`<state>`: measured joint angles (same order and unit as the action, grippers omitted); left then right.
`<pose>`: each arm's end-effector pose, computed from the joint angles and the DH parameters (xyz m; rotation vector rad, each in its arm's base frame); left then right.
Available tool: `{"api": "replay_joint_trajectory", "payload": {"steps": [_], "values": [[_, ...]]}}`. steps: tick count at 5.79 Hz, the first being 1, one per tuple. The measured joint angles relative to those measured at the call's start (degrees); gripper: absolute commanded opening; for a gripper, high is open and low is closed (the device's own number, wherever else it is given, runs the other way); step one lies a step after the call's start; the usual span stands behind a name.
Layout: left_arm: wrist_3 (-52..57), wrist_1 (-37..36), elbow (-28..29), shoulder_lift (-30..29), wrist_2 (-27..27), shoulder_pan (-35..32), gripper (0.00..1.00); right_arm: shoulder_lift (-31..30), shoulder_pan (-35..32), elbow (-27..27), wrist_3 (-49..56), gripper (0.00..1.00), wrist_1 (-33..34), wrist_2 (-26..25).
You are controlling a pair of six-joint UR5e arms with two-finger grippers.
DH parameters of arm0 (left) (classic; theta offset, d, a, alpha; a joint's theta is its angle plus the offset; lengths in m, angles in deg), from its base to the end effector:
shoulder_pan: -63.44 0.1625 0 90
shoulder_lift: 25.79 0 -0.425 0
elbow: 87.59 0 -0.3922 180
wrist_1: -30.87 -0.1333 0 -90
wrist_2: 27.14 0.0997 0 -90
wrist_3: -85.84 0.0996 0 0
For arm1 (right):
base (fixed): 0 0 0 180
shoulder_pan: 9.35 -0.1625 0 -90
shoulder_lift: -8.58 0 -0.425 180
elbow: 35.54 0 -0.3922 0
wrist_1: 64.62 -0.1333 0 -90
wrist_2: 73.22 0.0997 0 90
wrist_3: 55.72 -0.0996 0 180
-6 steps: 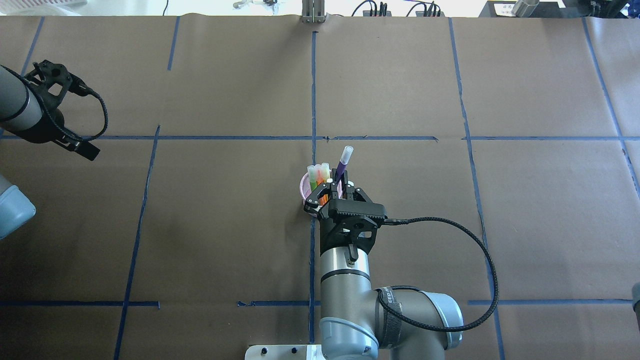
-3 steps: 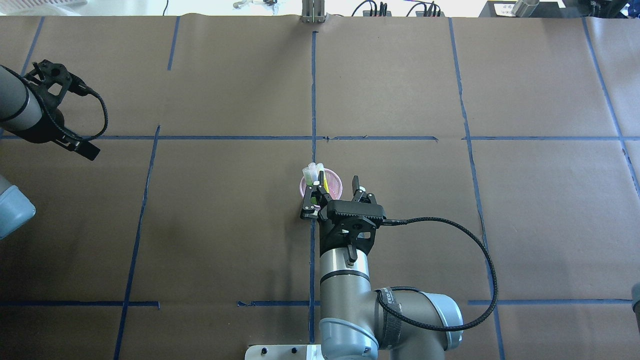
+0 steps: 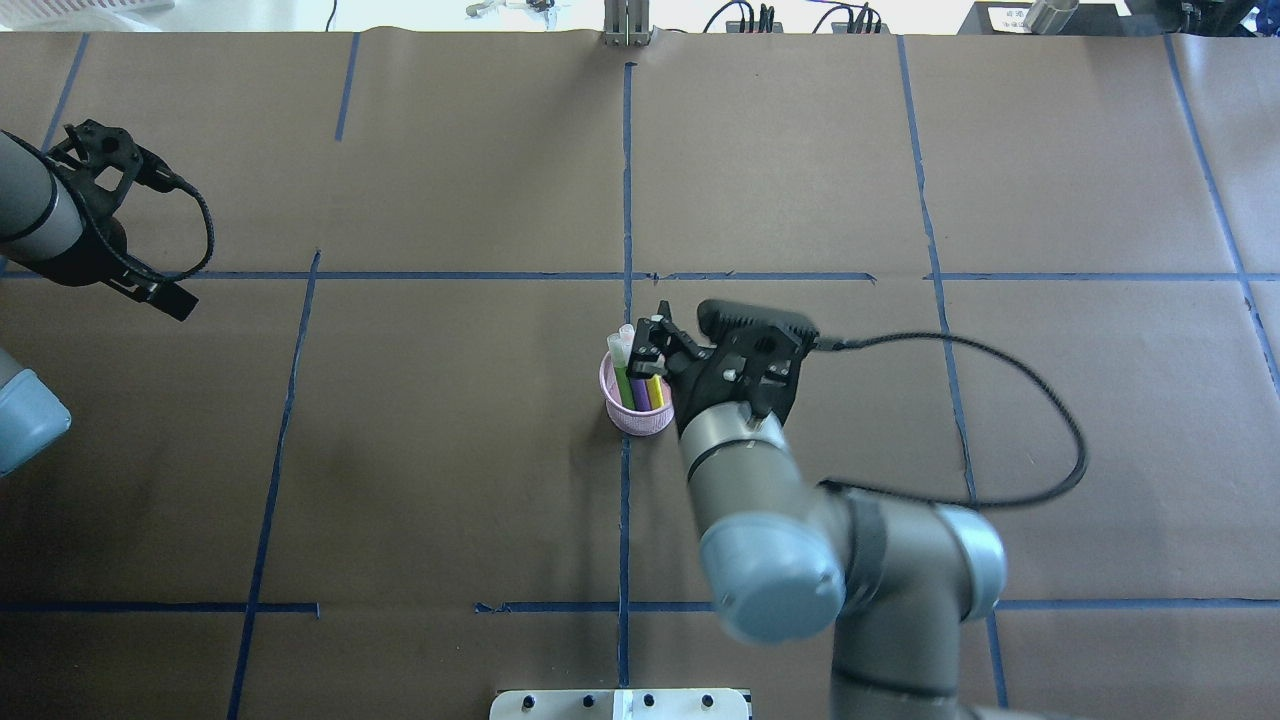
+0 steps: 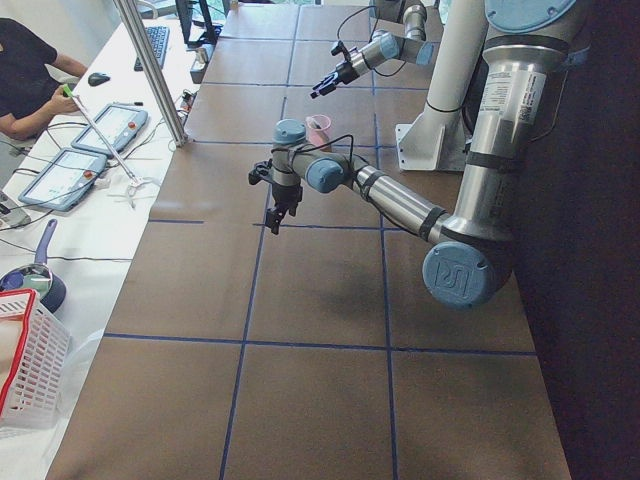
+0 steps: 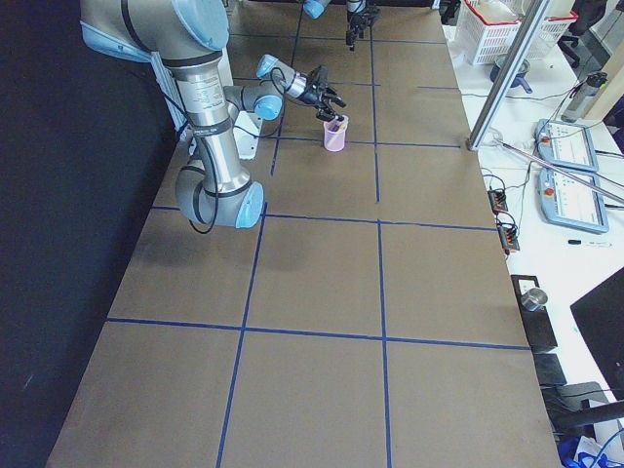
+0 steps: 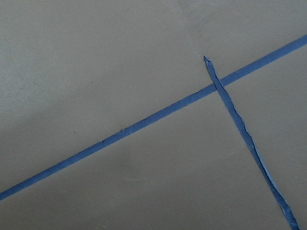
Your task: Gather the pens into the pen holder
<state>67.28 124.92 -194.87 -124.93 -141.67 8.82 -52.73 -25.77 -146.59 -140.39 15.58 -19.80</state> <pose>0.2438 -0.5022 0.4351 0.2788 0.6138 0.3963 -0.4990 -0.3479 0.1906 0.7631 -0.8811 0.5025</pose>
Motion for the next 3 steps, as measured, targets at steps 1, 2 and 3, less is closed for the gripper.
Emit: {"api": "replay_joint_trajectory", "payload": {"steps": [1,2,3], "values": [[0.1,0.0,0.1,0.4,-1.6,-0.9,0.99,-2.3,-8.1,-1.7,5.1,0.63,0.0,16.3],[0.2,0.1,0.0,1.2,-3.8,-2.1,1.00,-5.5,-16.9,-2.5,10.9,0.63,0.1,32.3],[0.2,0.1,-0.1,2.5,-6.2,-4.0,1.00,-9.6,-25.5,-2.8,18.4,0.63,0.2,46.3]]}}
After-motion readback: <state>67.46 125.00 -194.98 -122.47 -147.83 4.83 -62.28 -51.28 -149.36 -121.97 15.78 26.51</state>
